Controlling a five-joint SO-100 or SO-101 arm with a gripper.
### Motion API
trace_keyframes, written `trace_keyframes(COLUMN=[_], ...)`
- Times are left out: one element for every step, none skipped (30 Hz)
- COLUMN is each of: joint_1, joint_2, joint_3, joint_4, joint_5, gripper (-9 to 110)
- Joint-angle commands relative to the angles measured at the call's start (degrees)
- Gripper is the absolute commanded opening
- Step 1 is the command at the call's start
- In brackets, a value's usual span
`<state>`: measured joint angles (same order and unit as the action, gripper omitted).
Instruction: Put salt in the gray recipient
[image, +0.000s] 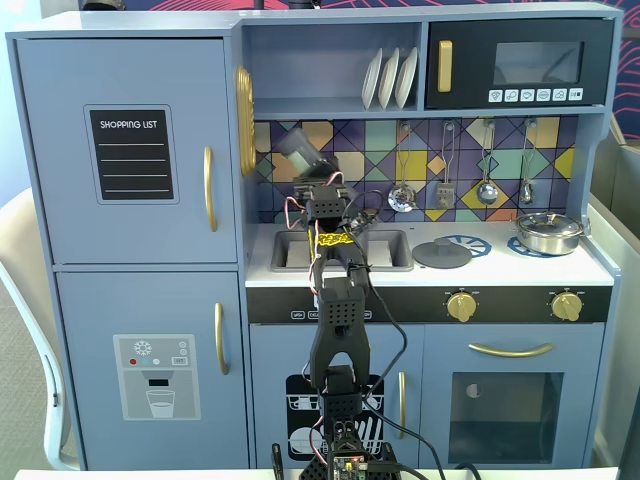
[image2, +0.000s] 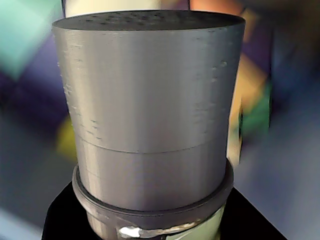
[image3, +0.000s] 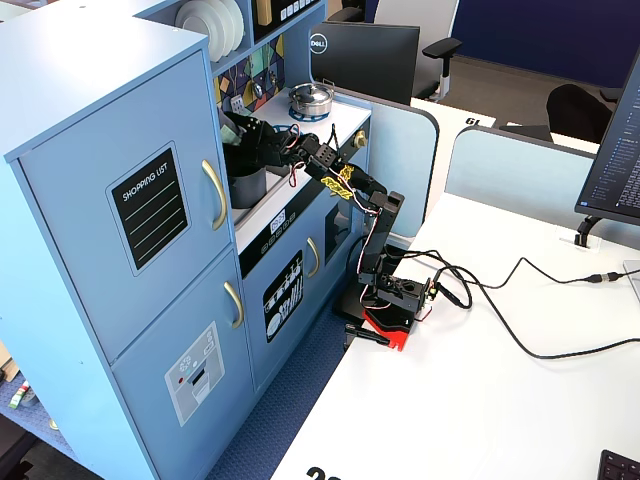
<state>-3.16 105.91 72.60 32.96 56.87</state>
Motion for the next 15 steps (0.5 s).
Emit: trace_keyframes(joint_1=[-1.5,-1.8,-1.9,-2.0,-1.9,-1.6,-1.0,-0.3,0.6,1.5,2.5,3.6,4.7,5.5,6.2], joint_2=[-0.3,-0.5,-0.7,-0.8,-0.8,-0.8,-0.8,-0.8,-0.6,0.0,0.7,1.5,2.5,3.4,4.4], joint_3=[-6.8,-7.3,-7.6,-7.6,-7.6,-7.5,-7.0,-6.6,-5.9,-4.7,-3.1,-1.5,0.3,1.9,3.8], joint_4=[-3.2,-3.3,-3.5,-3.5,-3.2,-2.5,-1.8,-0.6,0.5,1.2,1.6,2.2,2.9,3.4,3.5], joint_5=[-0.7,-0.6,-0.6,-0.8,-0.6,-0.3,0.0,0.3,0.4,0.4,-0.2,-0.4,-0.1,-0.1,-0.4], gripper=[0,0,0,0,0,0,0,0,0,0,0,0,0,0,0])
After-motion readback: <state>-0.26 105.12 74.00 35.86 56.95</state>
